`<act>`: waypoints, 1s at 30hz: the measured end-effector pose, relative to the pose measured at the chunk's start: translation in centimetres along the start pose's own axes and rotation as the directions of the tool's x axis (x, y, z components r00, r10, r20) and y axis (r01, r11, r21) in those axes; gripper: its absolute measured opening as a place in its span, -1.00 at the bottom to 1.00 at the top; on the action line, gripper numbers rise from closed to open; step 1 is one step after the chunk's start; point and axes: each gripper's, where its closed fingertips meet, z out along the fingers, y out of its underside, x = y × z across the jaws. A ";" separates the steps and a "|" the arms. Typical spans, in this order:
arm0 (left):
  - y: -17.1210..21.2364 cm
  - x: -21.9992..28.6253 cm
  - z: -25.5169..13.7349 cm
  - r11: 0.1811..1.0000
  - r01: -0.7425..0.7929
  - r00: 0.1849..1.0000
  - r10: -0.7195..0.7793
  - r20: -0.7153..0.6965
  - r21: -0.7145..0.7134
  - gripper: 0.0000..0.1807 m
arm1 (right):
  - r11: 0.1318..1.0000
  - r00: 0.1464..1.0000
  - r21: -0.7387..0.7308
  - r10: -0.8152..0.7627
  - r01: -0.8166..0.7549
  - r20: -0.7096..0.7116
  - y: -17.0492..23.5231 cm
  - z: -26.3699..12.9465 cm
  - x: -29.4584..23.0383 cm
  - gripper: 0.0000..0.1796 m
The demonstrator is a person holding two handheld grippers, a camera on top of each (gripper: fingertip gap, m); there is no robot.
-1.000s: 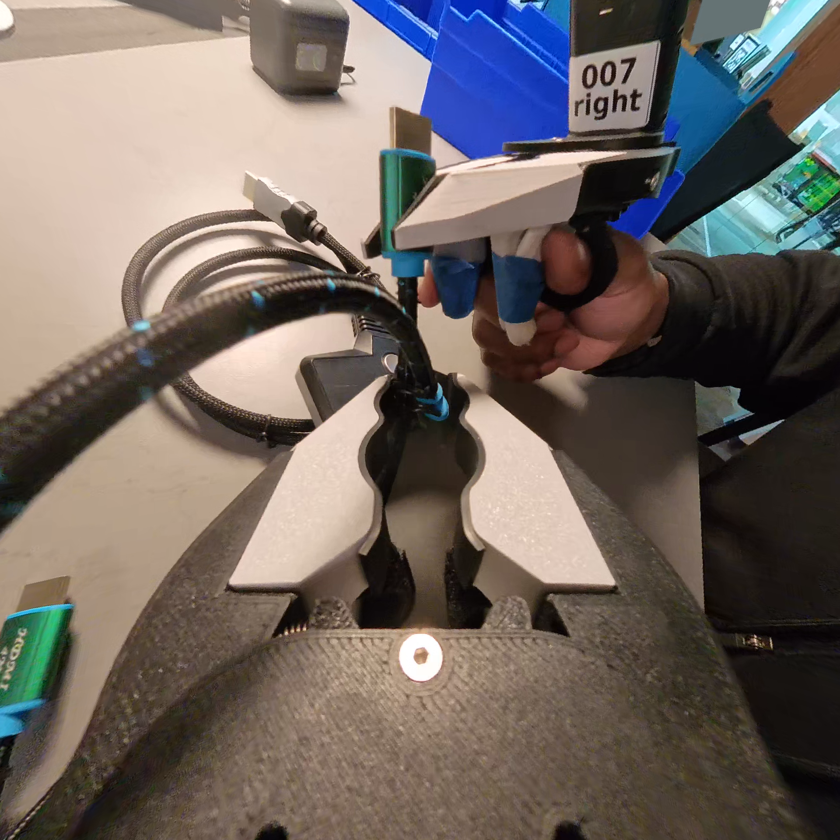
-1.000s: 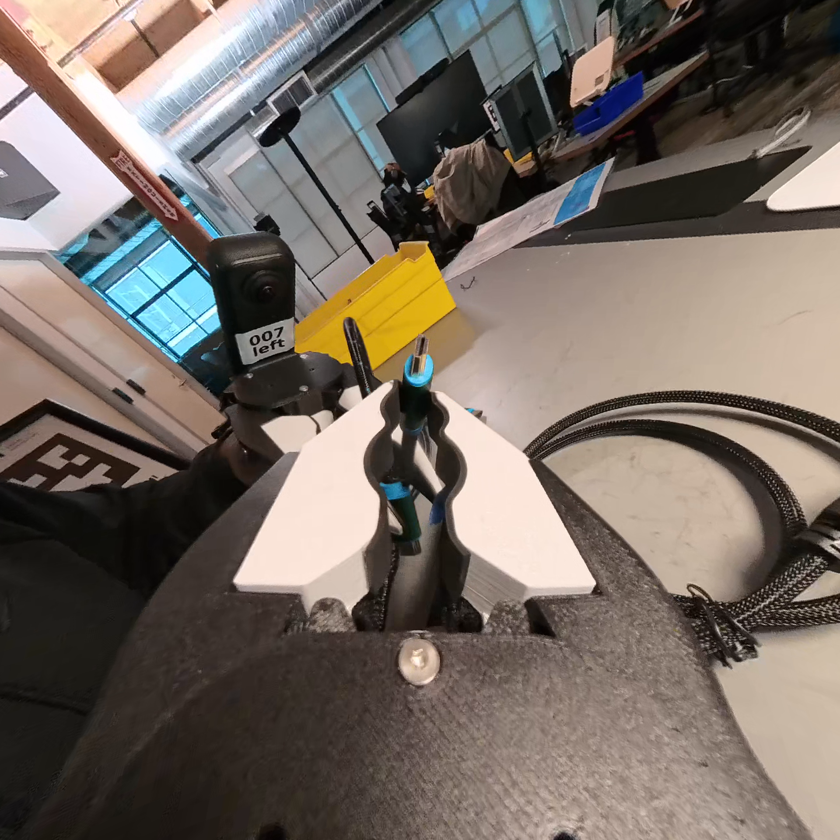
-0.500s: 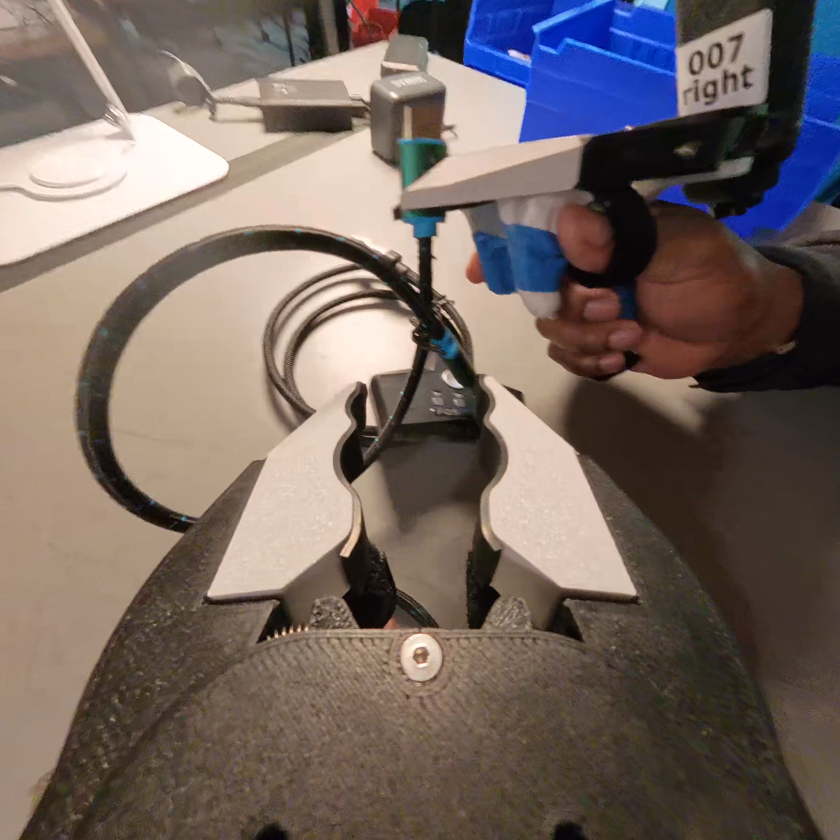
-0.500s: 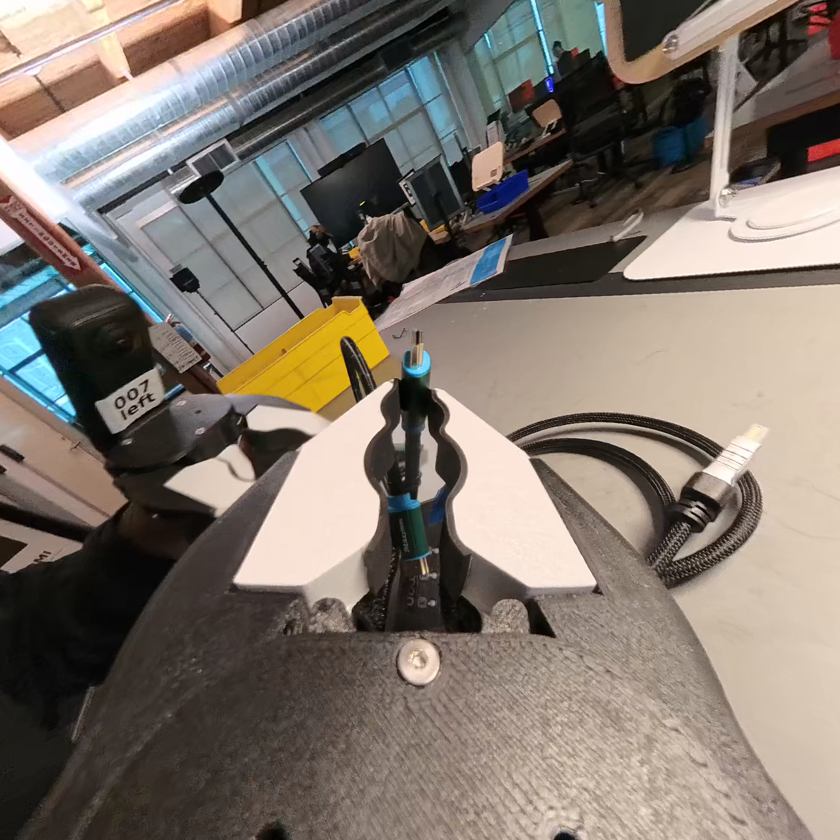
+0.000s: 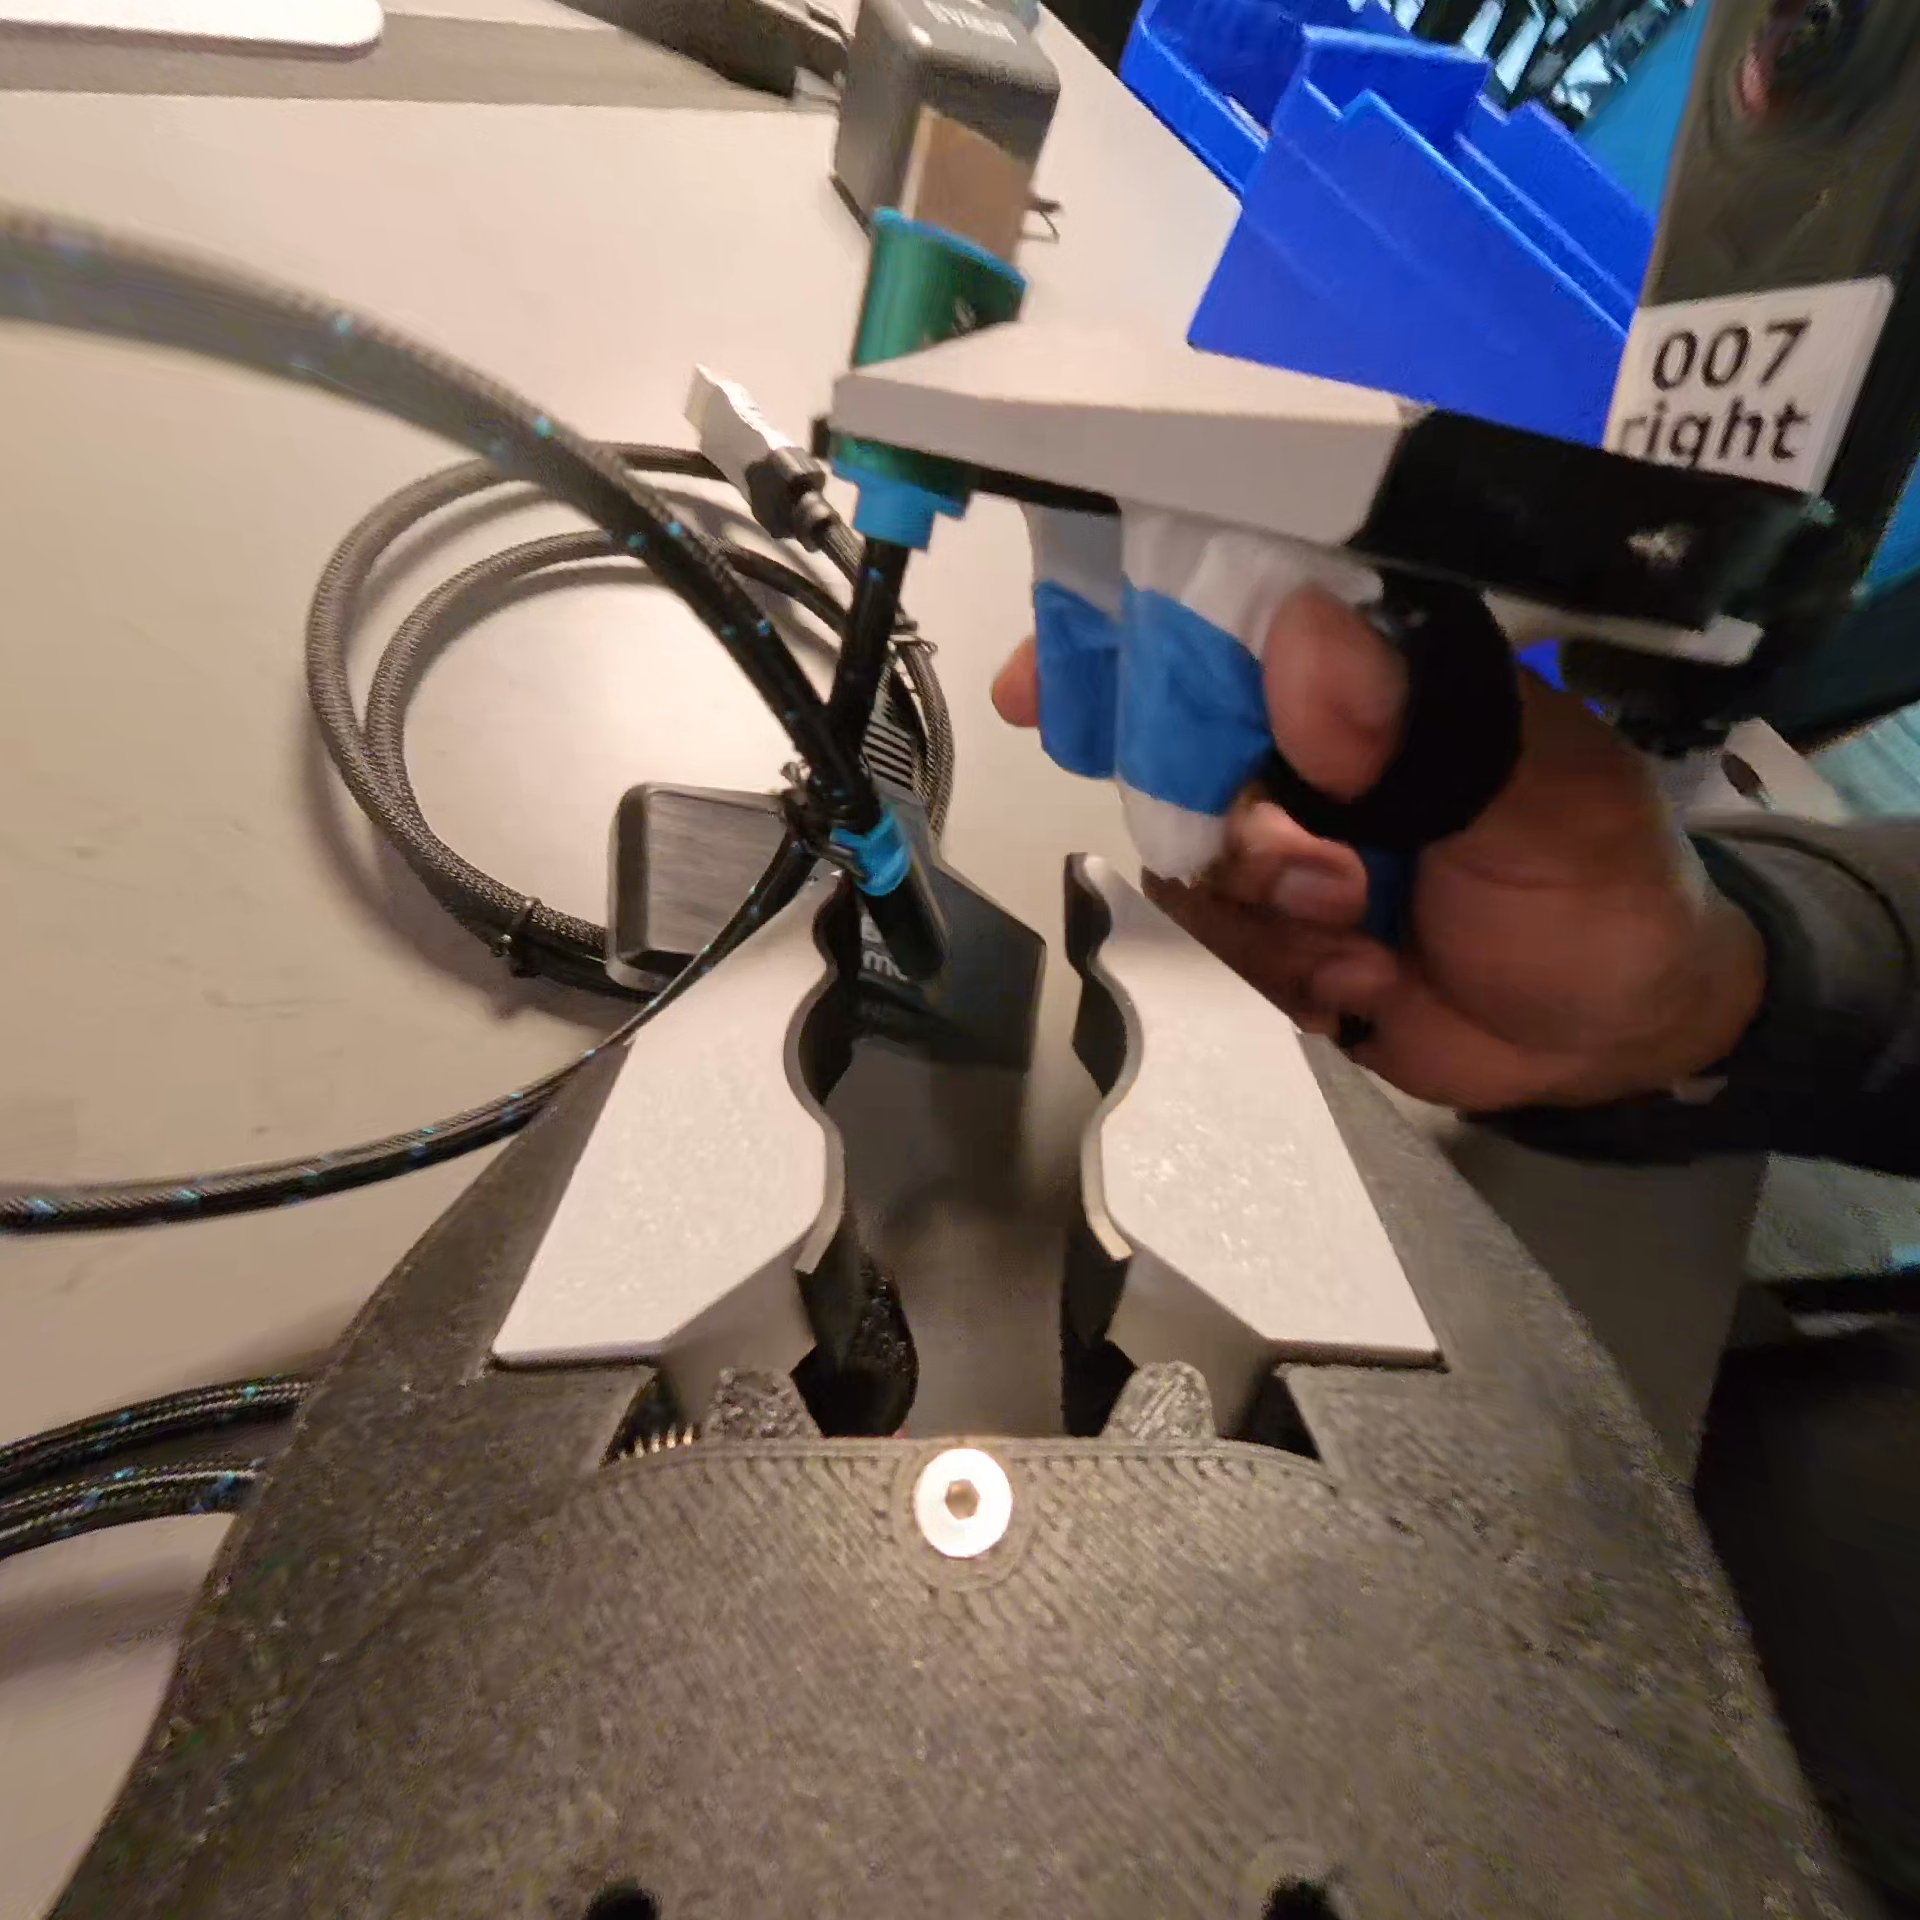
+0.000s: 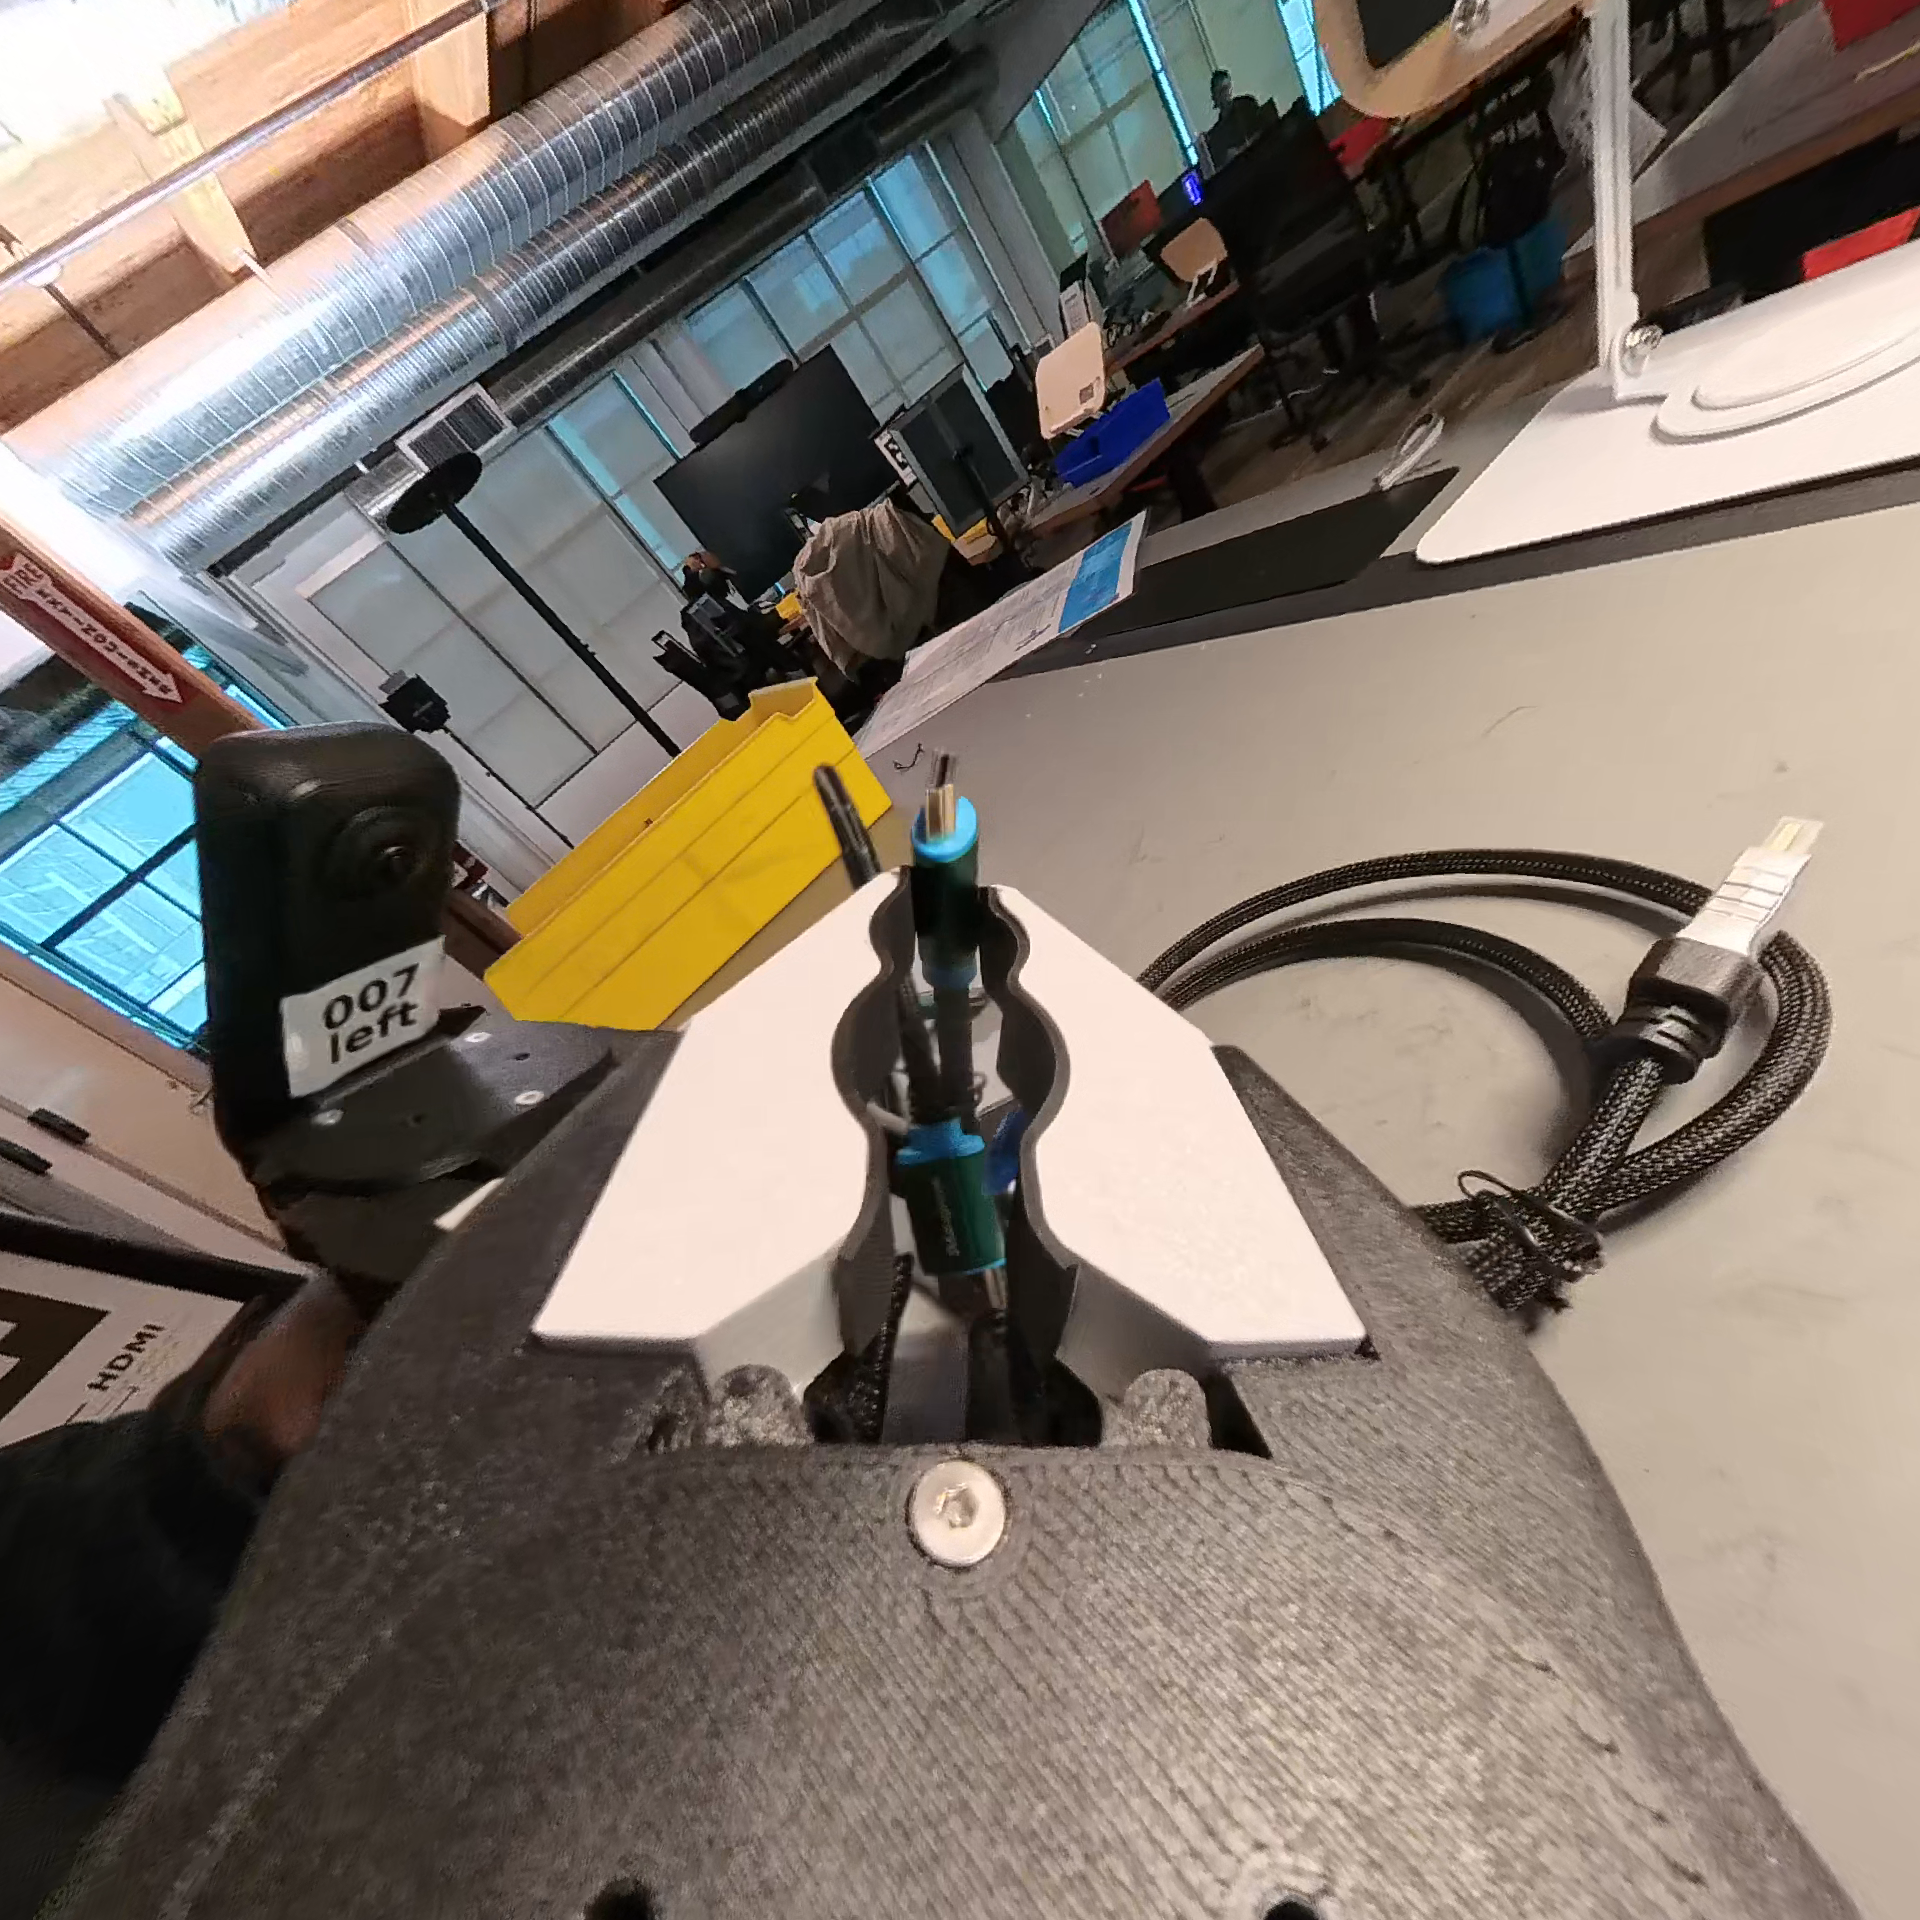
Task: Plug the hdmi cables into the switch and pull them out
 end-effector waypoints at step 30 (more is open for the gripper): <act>1.8 -12.9 -11.5 0.987 -0.102 0.936 0.137 0.325 -0.124 -0.63 | 0.986 0.990 -0.091 0.142 -0.141 0.008 0.5 0.1 3.6 -0.87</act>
